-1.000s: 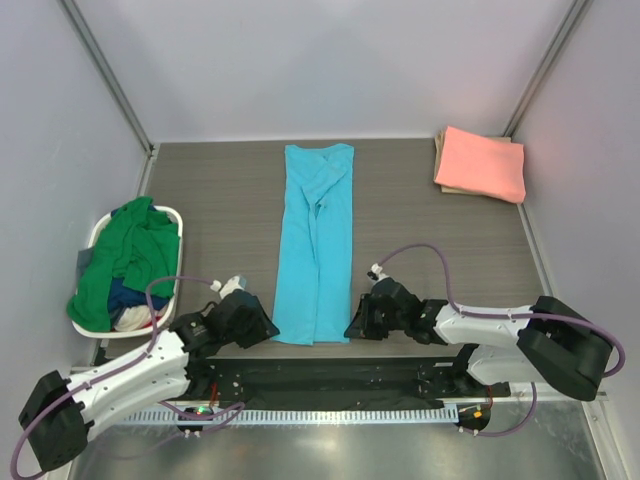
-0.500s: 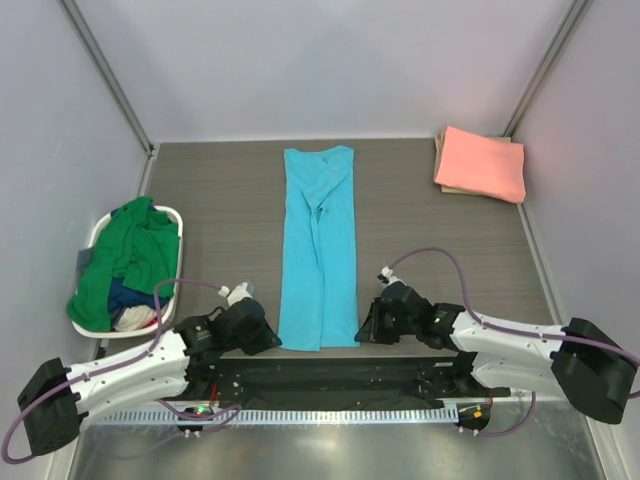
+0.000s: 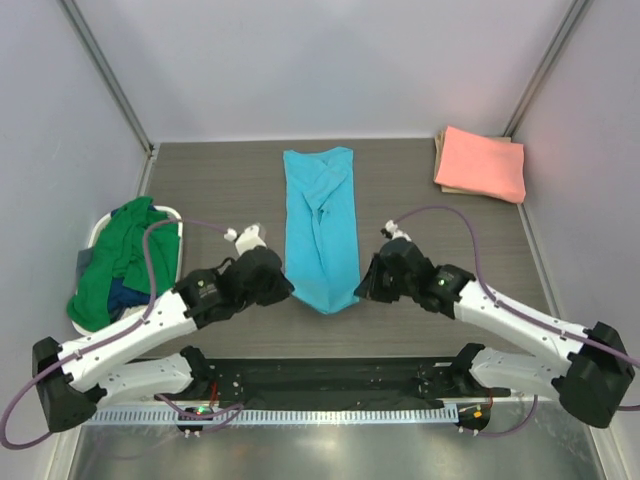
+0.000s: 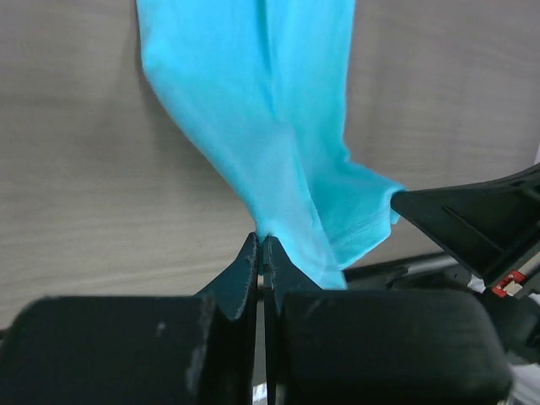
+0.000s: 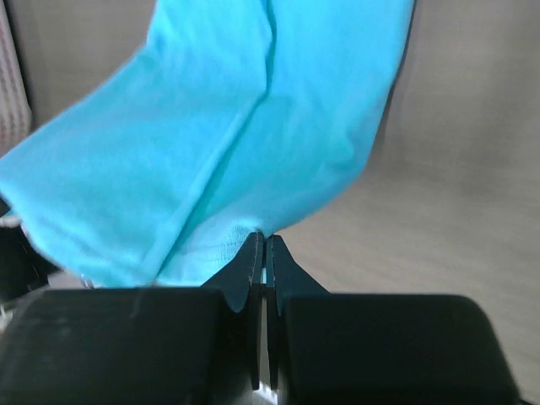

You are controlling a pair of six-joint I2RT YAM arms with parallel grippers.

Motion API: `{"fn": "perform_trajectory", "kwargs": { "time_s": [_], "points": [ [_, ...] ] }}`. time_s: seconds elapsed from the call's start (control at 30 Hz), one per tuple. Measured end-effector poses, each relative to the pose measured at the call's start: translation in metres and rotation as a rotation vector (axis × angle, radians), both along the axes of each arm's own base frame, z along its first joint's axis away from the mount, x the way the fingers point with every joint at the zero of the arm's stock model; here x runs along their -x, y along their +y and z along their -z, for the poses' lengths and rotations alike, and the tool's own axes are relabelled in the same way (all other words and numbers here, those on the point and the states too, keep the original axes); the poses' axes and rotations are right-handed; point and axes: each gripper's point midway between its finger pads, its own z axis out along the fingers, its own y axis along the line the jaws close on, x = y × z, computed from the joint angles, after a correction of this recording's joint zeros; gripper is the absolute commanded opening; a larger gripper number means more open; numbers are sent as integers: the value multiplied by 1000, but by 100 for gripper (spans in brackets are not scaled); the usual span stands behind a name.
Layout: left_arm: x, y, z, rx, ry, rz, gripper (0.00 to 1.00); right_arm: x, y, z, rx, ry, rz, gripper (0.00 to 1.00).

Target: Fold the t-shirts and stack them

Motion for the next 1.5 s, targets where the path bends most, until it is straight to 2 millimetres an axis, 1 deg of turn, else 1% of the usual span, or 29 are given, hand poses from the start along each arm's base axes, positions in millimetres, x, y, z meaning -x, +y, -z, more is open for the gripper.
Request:
{"fn": "perform_trajectory", "kwargs": {
  "time_s": [0.07,0.1,0.13,0.17,0.2,0.27,0.33,0.4,0.57,0.73,0.87,1.03,1.2,1.47,1.5],
  "points": [
    [-24,1,-20,-23,-45,-23,0,-29,-2,-14,7,-26,37,1],
    [-36,4,-26,-43,-59,-35,0,-42,-4,-19,15,-37,52,1],
    [-48,8,-29,-61,-68,-51,0,-58,-8,-24,30,-43,69,1],
    [-61,13,-30,-82,-73,-64,0,-69,-9,-27,36,-51,78,1],
    [-70,16,-29,-98,-73,-73,0,-85,-10,-31,49,-62,83,1],
    [-90,26,-22,-138,-55,-88,0,-111,-11,-35,70,-71,89,1],
    [-108,30,-13,-168,-35,-88,0,-134,-11,-37,85,-76,86,1],
    [-124,32,-7,-189,-16,-83,0,-152,-12,-36,96,-75,82,1],
    [-170,24,4,-197,-4,-50,0,-191,-18,-23,125,-54,75,1],
    [-207,19,9,-190,-5,-35,0,-217,-20,-12,136,-35,61,1],
    [-225,18,13,-183,-1,-29,0,-232,-20,-5,132,-26,48,1],
    [-238,21,25,-181,25,-34,0,-246,-16,4,125,-10,30,1],
    [-248,26,43,-188,64,-33,0,-256,-14,12,117,5,17,1],
    [-262,28,65,-182,112,-30,0,-270,-10,34,110,44,10,1],
    [-263,28,67,-181,119,-30,2,-271,-9,37,110,49,8,1]
  ]
}}
